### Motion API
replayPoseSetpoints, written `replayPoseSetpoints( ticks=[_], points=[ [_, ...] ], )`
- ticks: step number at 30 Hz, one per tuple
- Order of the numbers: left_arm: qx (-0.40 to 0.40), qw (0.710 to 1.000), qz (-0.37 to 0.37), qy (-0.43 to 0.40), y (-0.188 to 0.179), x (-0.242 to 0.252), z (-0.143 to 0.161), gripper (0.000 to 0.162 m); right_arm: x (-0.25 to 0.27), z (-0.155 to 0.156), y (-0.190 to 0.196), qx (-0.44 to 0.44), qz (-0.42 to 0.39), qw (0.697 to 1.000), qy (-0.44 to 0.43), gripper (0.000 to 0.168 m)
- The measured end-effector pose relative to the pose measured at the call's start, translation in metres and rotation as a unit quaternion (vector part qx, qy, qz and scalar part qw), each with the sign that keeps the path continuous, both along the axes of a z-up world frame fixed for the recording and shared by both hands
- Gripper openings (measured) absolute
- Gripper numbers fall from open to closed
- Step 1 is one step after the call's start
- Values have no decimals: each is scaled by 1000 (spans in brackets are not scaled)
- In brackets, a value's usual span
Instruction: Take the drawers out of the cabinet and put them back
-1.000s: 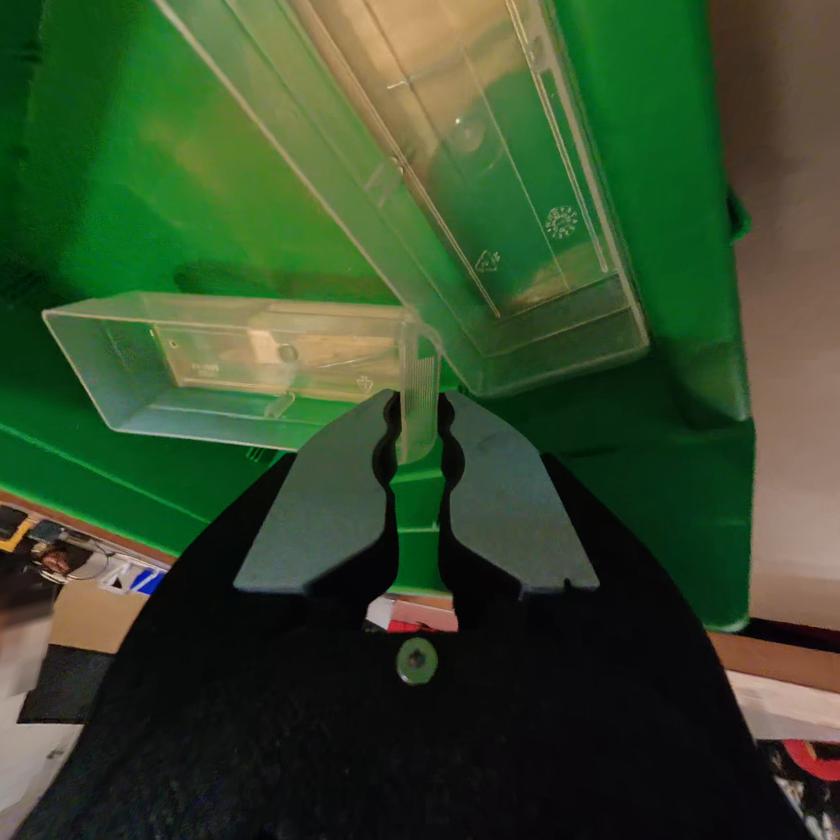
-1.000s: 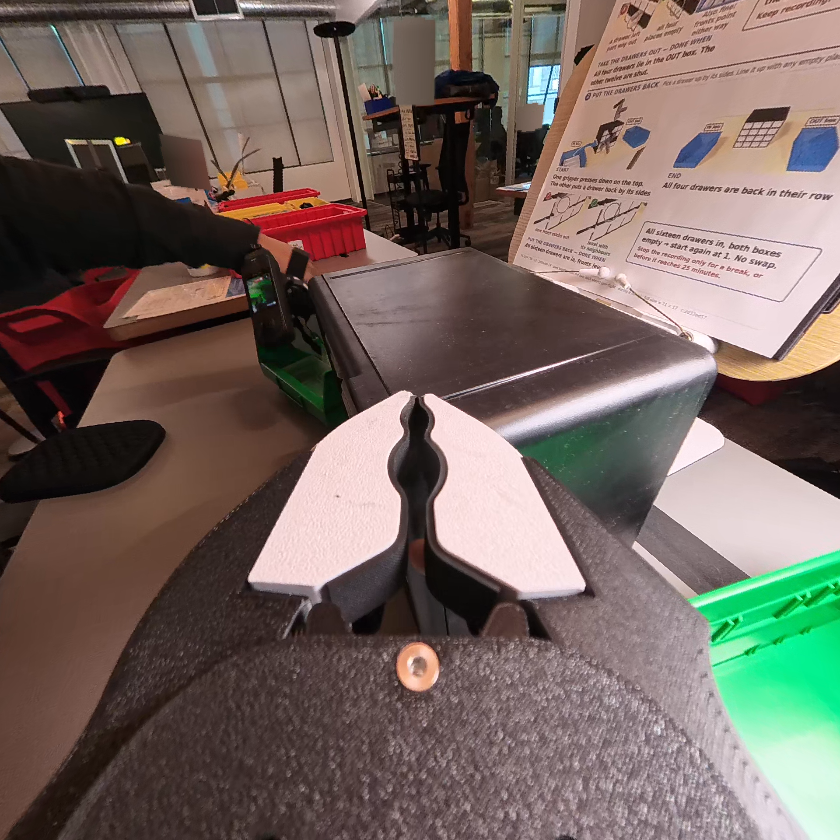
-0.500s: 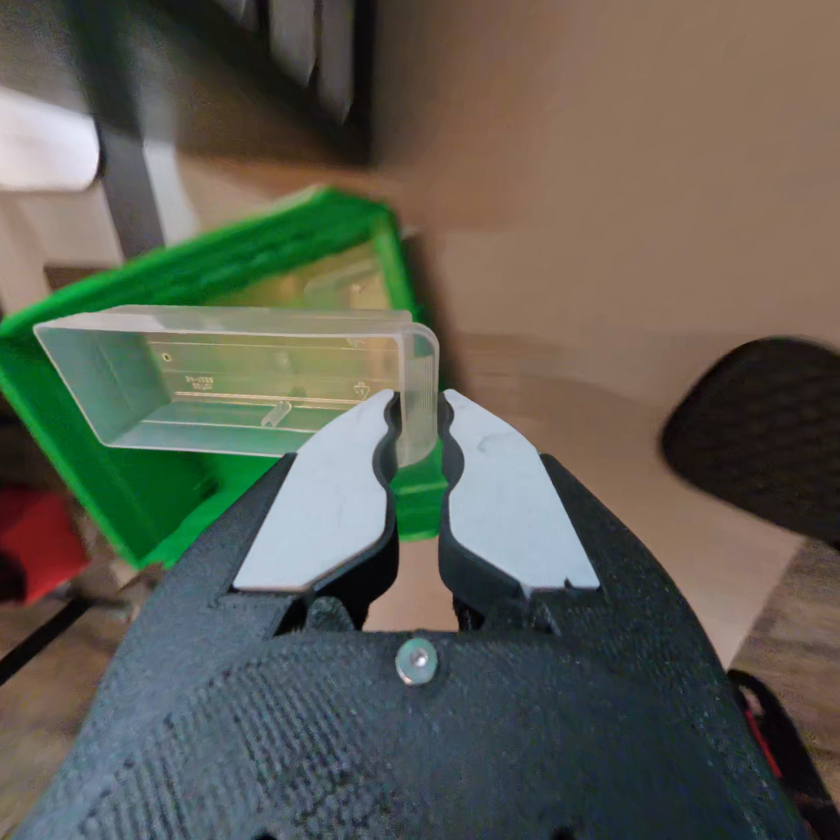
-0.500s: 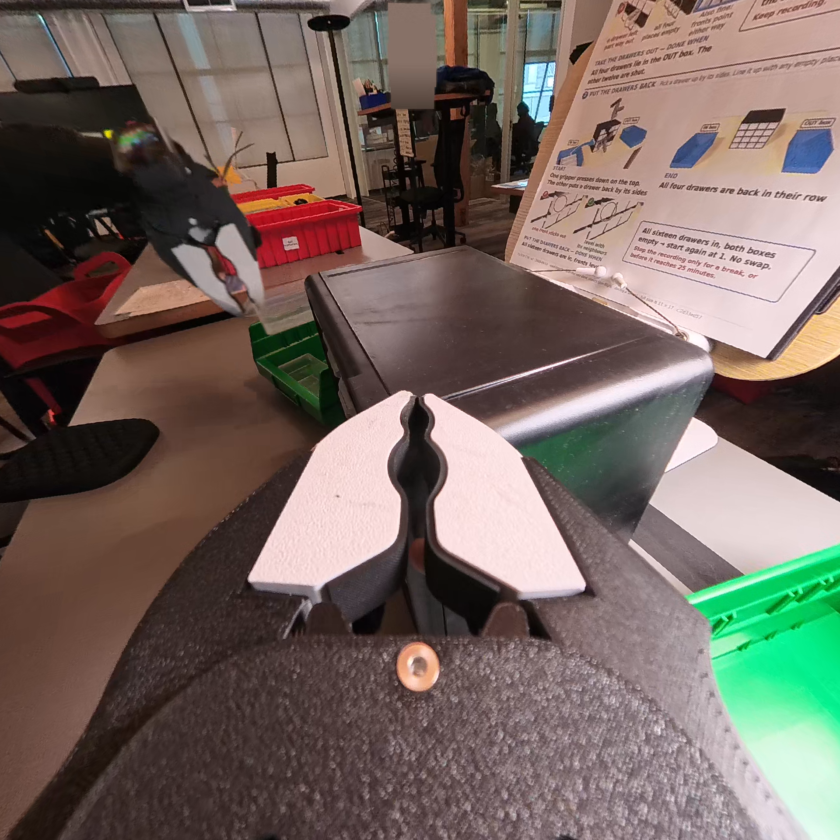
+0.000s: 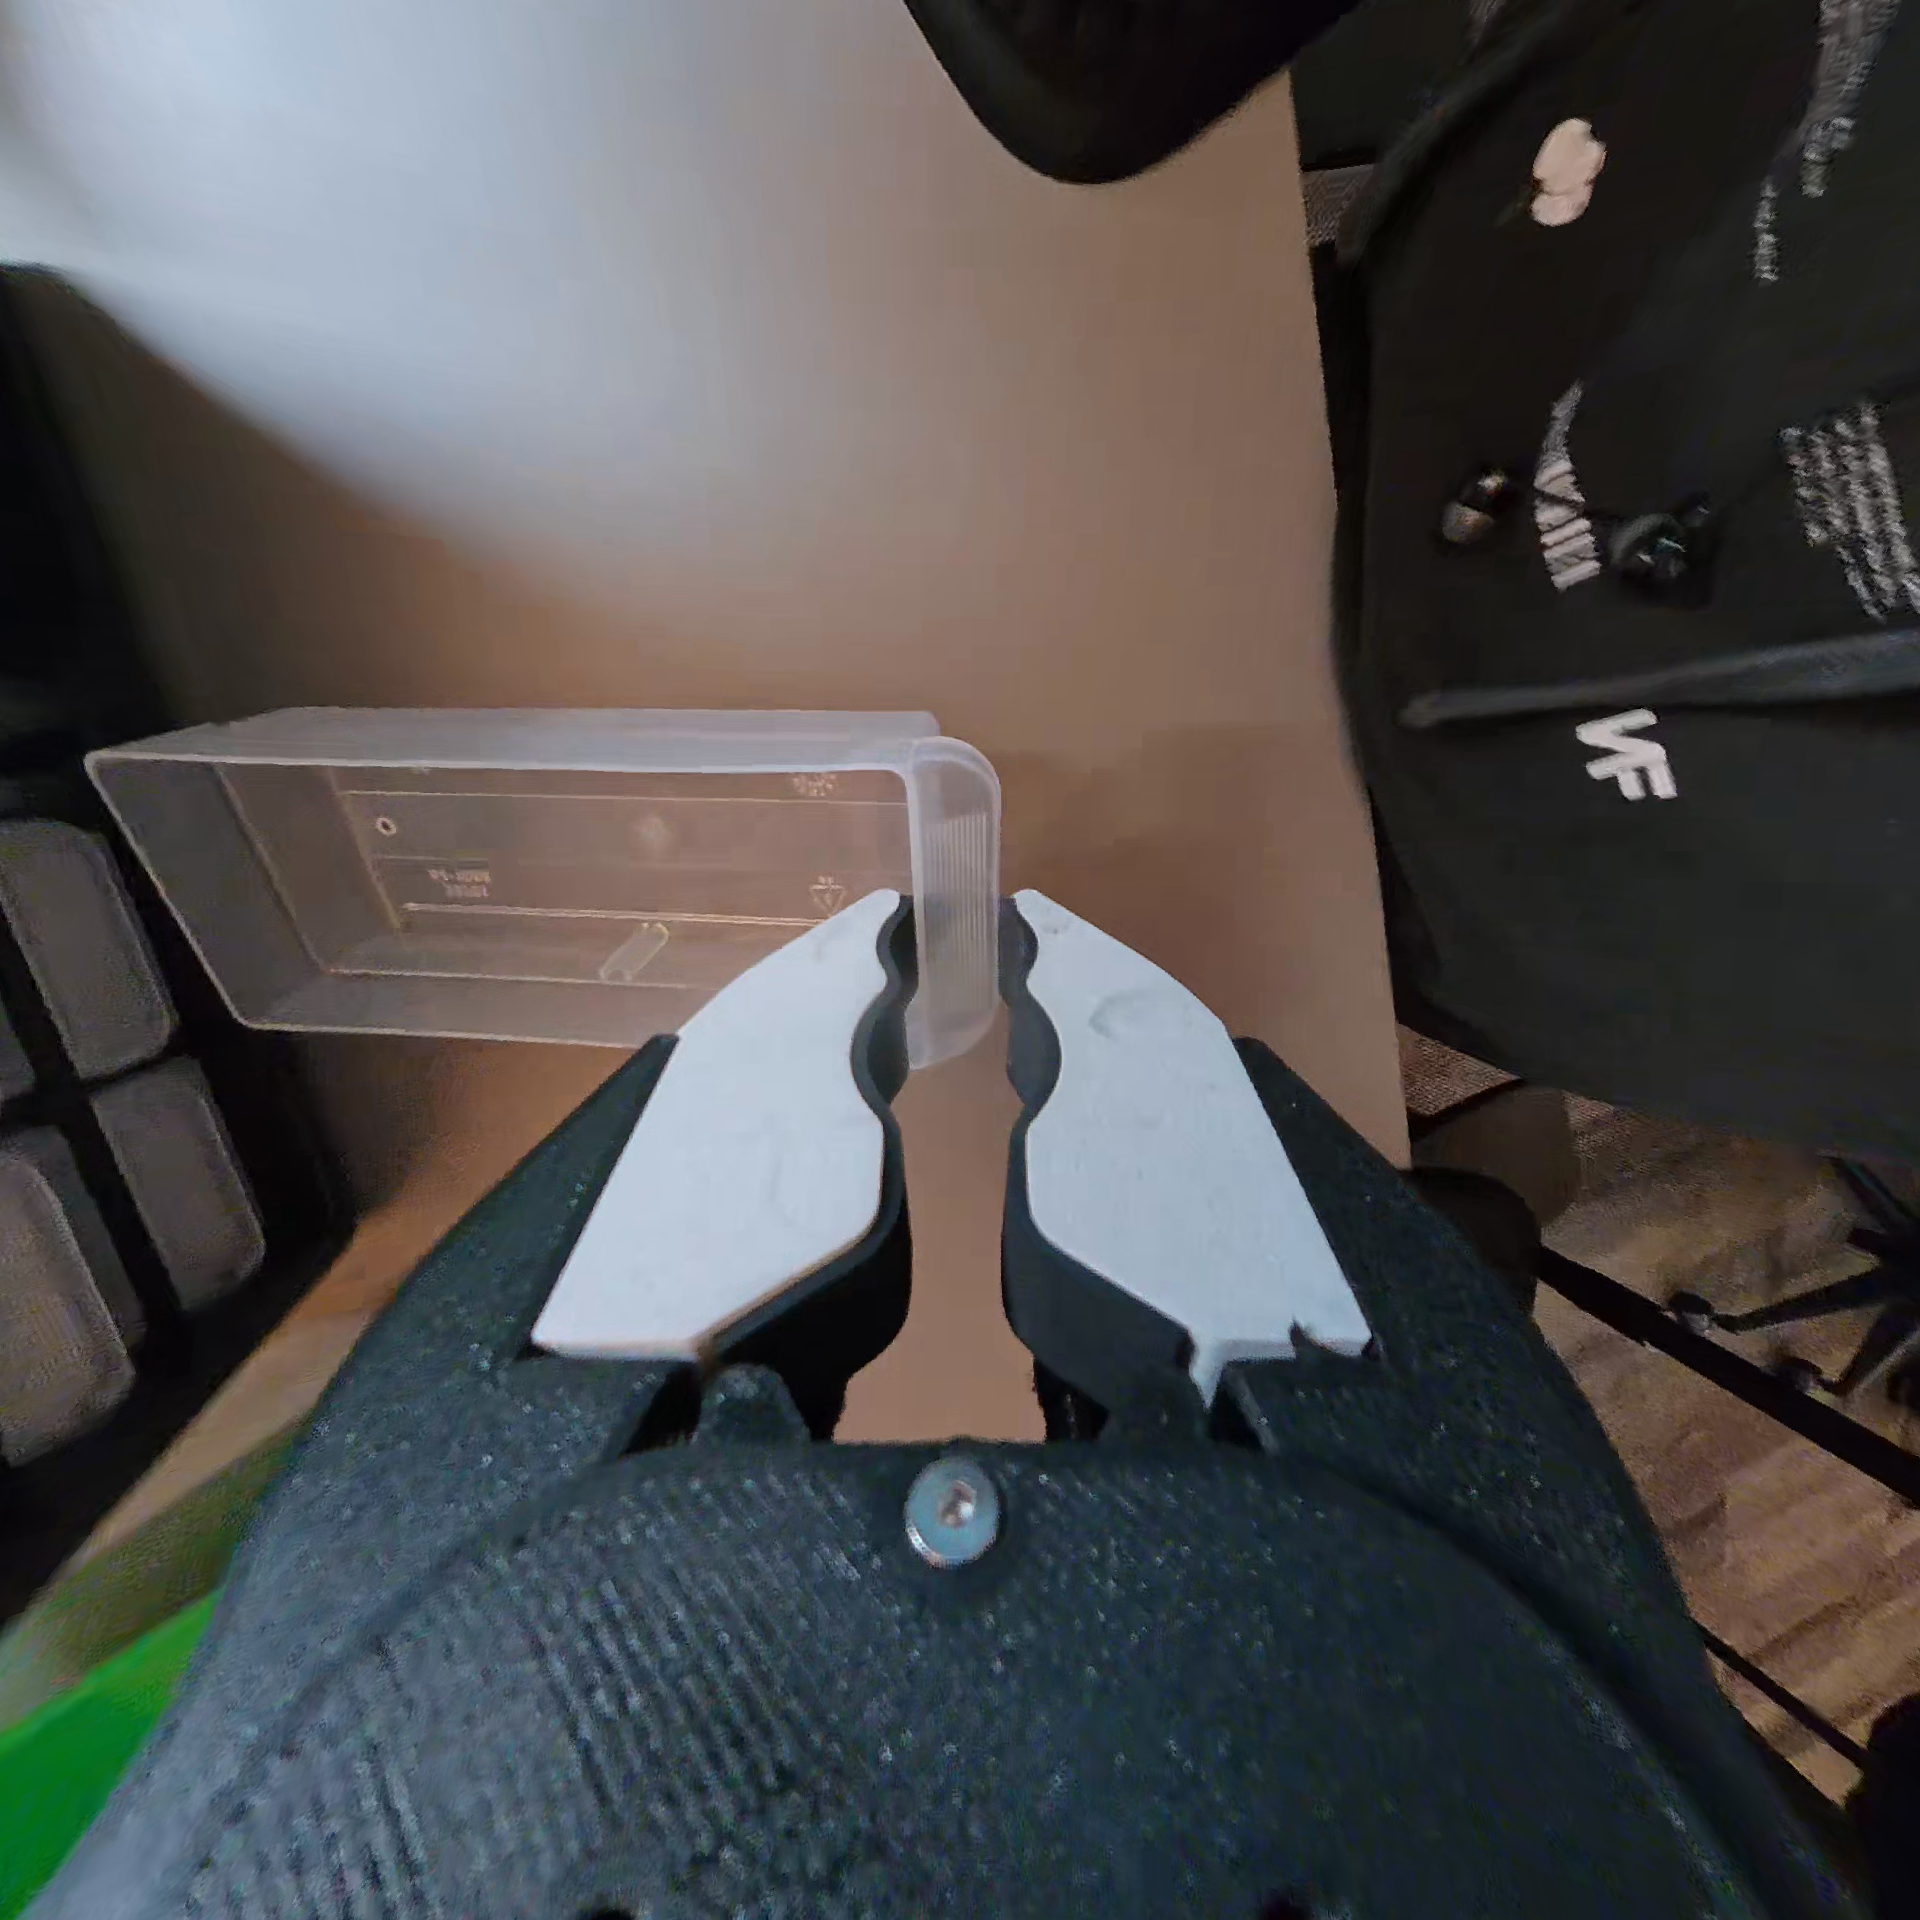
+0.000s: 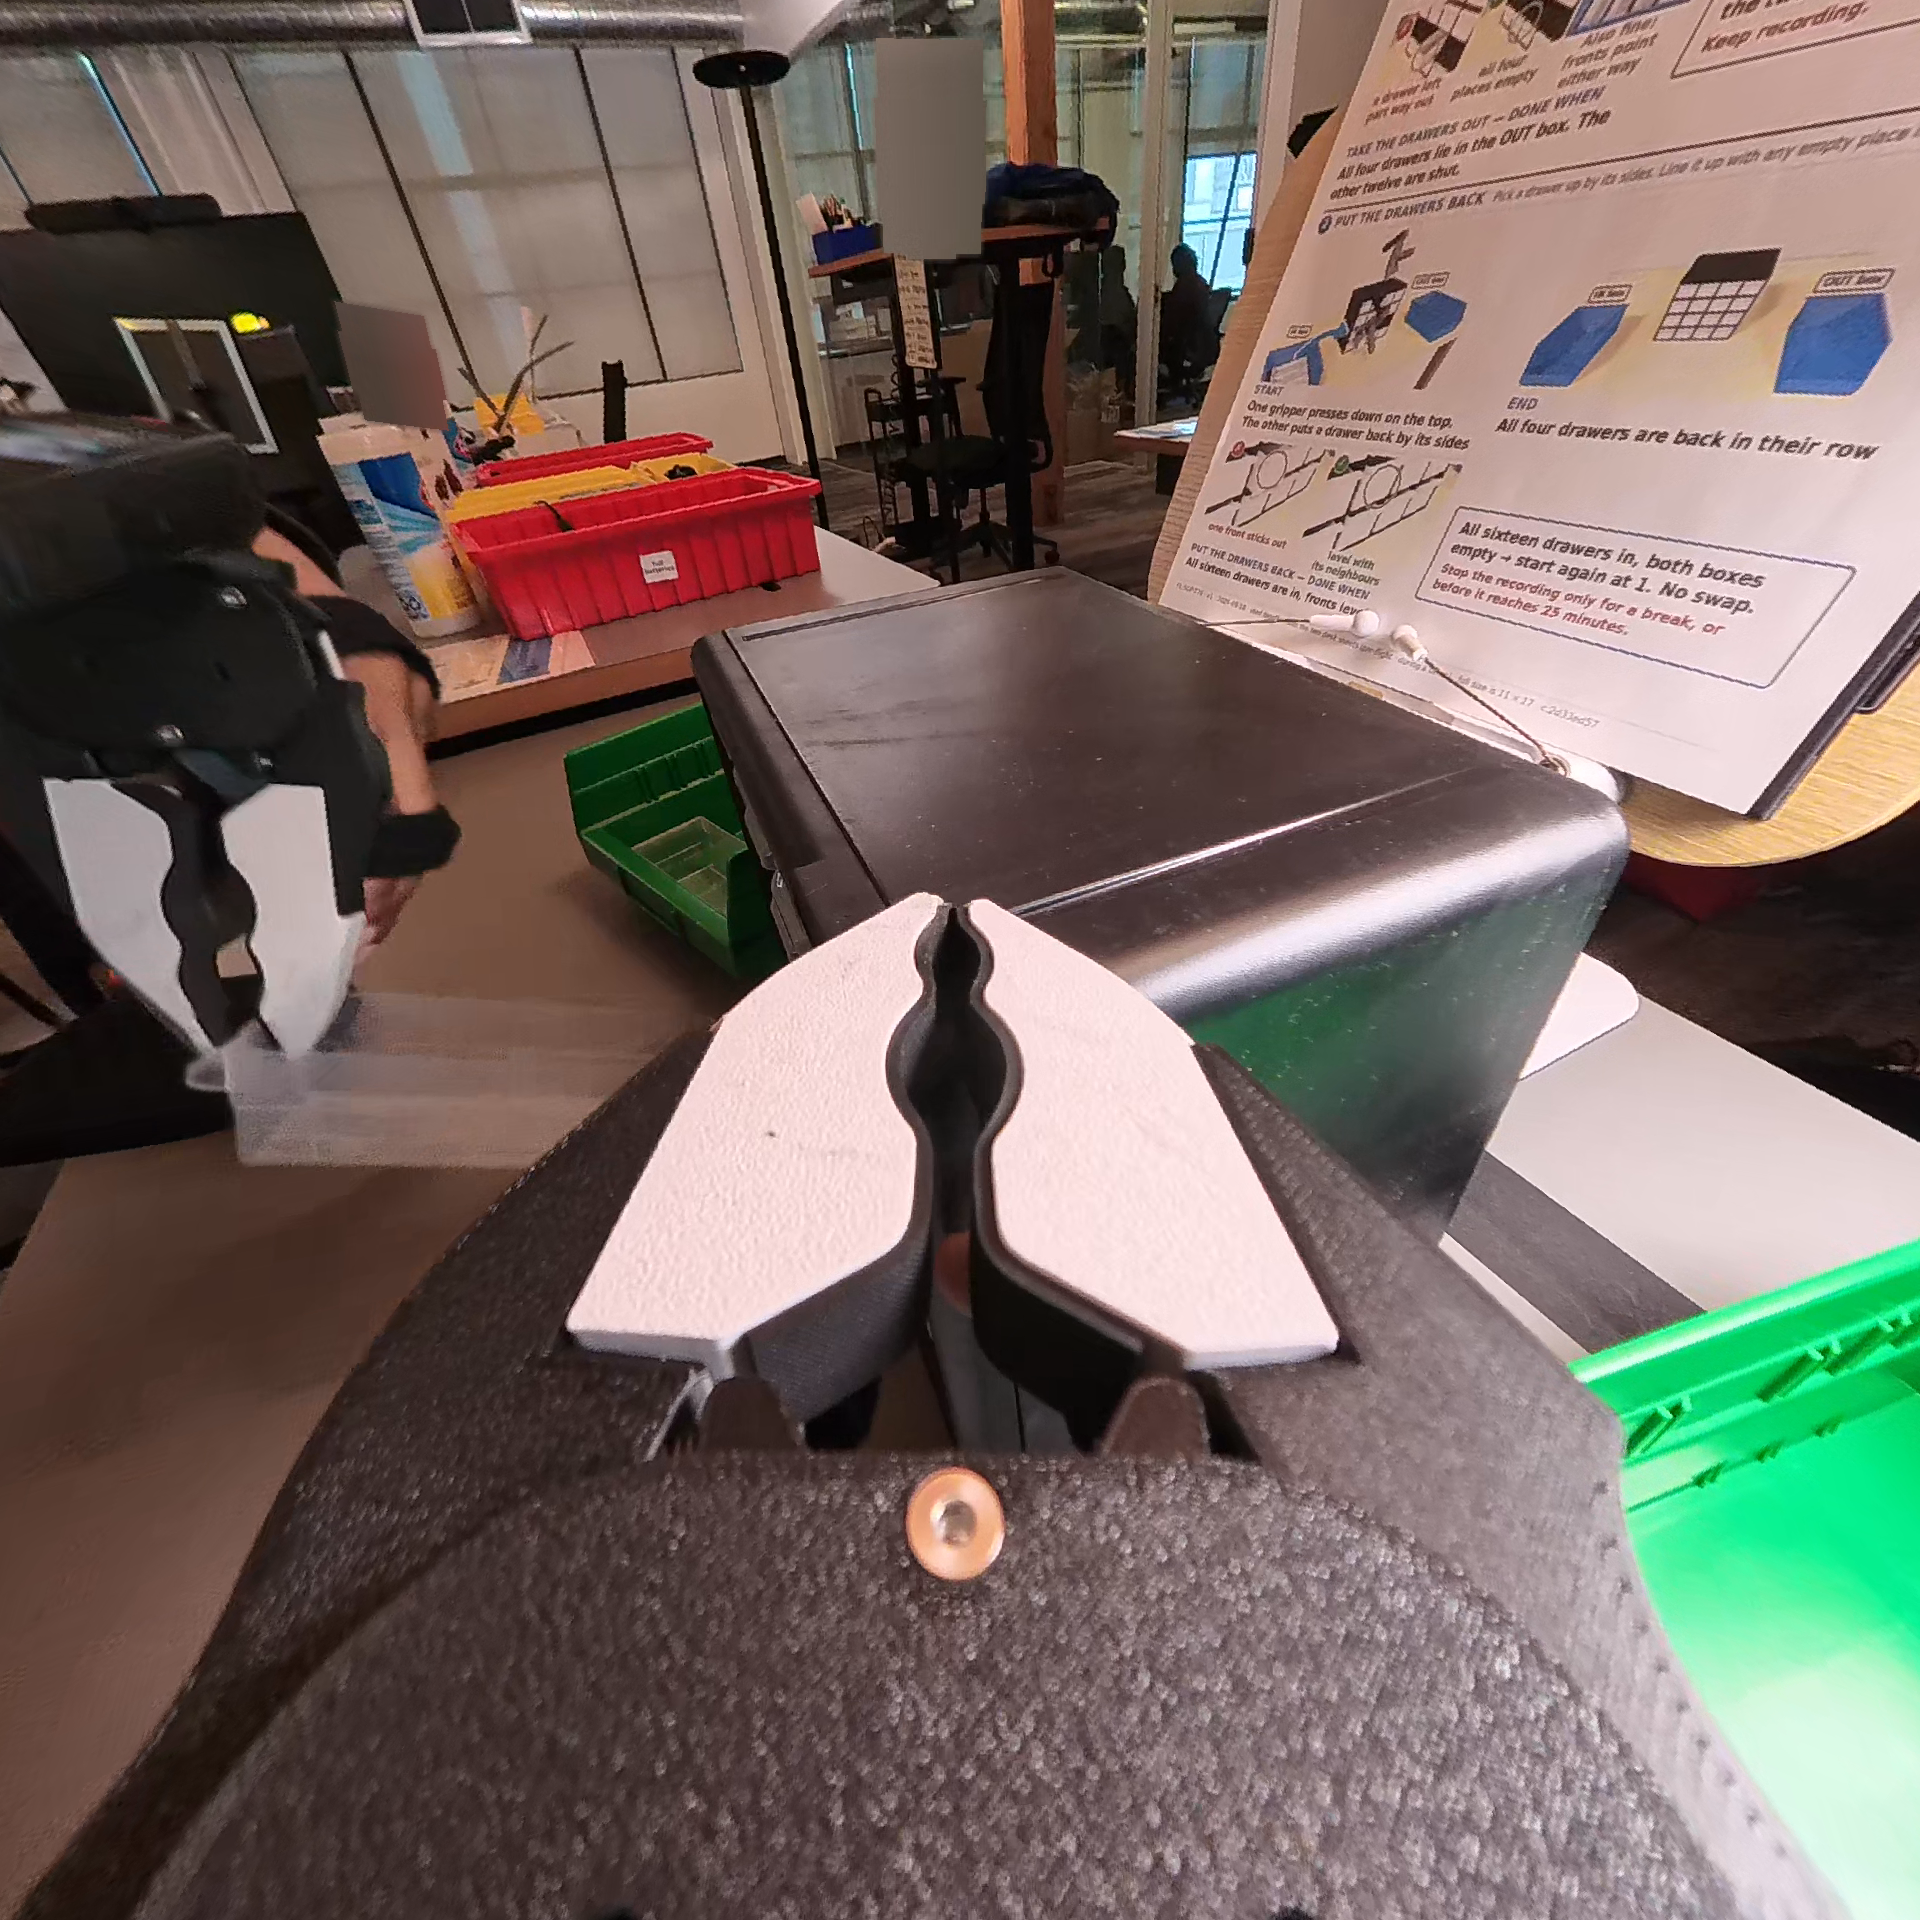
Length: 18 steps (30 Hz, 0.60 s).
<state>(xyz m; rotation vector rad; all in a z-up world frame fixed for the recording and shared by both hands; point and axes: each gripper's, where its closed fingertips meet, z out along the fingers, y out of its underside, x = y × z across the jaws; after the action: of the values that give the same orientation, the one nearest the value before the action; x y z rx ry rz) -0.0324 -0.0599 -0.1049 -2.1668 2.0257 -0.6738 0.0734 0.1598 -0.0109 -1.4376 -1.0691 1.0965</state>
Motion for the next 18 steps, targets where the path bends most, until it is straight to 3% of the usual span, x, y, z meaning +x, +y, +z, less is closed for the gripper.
replayPoseSetpoints(
  ticks=[7,18],
  points=[
    [11,999,-13,44,32,32,-30,15,0,0,1,1,-14,1000,1,0],
    [32,999,15,35,53,54,-56,15,-2,0,2,-14,-44,999,3,0]
  ],
)
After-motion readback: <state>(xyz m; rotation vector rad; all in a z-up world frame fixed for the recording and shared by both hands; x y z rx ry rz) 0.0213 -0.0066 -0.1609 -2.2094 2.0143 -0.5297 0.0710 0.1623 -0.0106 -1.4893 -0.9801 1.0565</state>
